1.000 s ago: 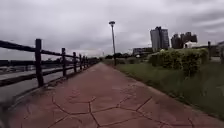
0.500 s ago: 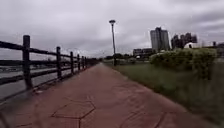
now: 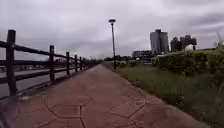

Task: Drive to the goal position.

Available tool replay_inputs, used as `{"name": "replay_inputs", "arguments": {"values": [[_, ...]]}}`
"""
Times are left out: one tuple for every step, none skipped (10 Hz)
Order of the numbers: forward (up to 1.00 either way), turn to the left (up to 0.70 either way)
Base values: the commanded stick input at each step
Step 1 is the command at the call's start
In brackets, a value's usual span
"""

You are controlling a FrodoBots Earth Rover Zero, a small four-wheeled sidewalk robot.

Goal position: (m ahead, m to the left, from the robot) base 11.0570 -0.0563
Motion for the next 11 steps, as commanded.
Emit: {"name": "replay_inputs", "arguments": {"values": [[1.00,0.40],[1.00,0.40],[1.00,0.40],[1.00,0.40],[1.00,0.40],[1.00,0.05],[1.00,0.00],[1.00,0.00],[1.00,0.00],[1.00,0.00],[1.00,0.00]]}}
